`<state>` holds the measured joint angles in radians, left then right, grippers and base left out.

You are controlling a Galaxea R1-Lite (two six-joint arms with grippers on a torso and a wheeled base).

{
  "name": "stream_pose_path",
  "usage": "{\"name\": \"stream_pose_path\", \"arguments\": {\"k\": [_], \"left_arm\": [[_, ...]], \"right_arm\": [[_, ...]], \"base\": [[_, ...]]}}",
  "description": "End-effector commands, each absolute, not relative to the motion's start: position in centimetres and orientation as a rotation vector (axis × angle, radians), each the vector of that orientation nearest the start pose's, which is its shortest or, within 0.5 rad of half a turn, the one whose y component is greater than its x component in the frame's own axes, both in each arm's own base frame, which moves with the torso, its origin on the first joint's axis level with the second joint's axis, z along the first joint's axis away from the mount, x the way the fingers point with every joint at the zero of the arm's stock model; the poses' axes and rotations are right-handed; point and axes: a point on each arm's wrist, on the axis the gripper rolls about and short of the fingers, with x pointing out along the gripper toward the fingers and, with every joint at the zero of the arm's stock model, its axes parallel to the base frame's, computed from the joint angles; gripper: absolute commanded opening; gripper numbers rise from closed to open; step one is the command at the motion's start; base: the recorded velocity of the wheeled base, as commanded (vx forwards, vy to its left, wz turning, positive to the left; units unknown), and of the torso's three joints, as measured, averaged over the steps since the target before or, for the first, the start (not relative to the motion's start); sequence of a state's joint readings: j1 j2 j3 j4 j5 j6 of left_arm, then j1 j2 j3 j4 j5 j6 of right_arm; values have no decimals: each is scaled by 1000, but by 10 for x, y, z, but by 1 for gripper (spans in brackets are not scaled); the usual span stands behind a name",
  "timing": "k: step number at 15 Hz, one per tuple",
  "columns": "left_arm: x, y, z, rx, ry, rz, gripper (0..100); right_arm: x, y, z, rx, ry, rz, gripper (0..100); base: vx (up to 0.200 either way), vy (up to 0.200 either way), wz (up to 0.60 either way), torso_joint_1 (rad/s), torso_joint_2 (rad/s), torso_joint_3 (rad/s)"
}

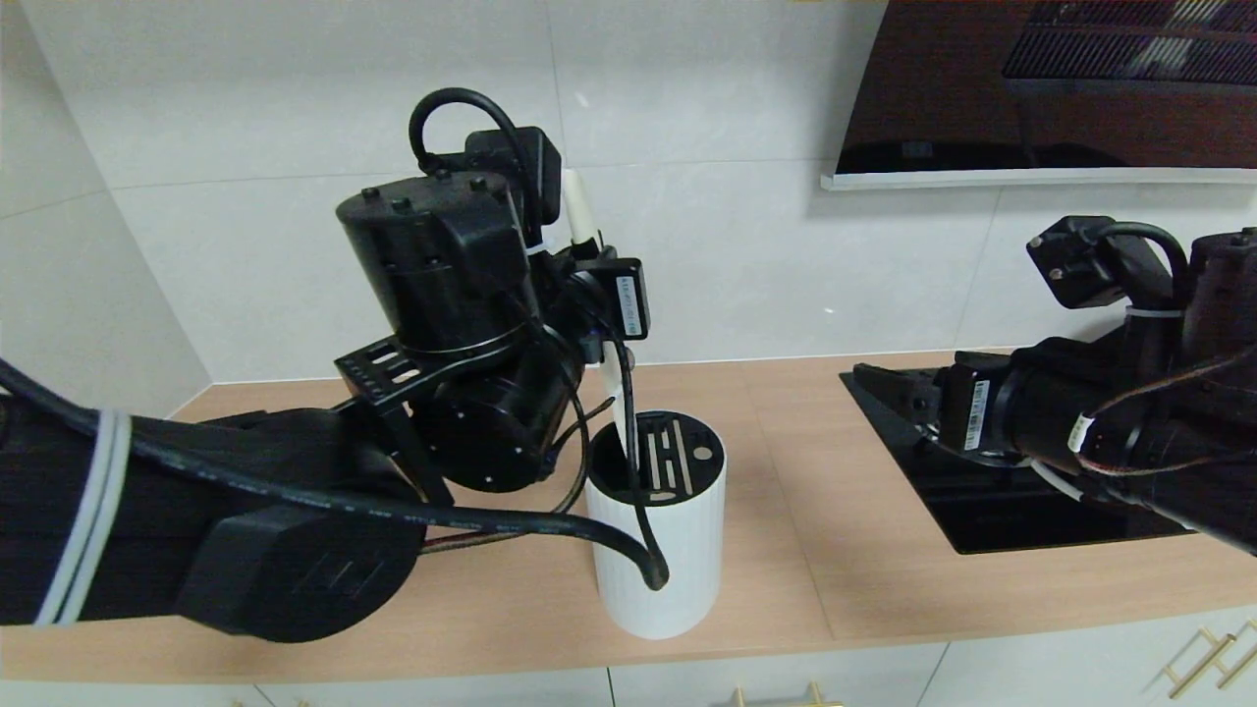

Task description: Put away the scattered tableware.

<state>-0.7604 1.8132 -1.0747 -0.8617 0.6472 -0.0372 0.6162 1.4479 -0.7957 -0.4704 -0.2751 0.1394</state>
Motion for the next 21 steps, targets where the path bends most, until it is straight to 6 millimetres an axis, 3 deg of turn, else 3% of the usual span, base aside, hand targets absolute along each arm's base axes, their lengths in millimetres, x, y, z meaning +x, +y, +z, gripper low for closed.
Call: {"name": "stream_pose_path", "arguments": {"k": [1, 5, 14, 21], "left_arm": [[271, -238, 225, -85, -63, -111, 0], [273, -239, 223, -77, -74, -88, 0], [277, -251, 188, -22, 3, -81, 0], [274, -267, 141, 59, 108, -106, 0]], "right_arm": [[207, 139, 232, 55, 193, 327, 100], [207, 139, 230, 53, 198, 328, 100], [208, 140, 228, 49, 205, 327, 100], [209, 141, 226, 45, 214, 327, 100]], "base": [[0, 0, 0, 0, 0, 0], [0, 0, 0, 0, 0, 0], [0, 0, 0, 0, 0, 0], [0, 0, 0, 0, 0, 0]]}}
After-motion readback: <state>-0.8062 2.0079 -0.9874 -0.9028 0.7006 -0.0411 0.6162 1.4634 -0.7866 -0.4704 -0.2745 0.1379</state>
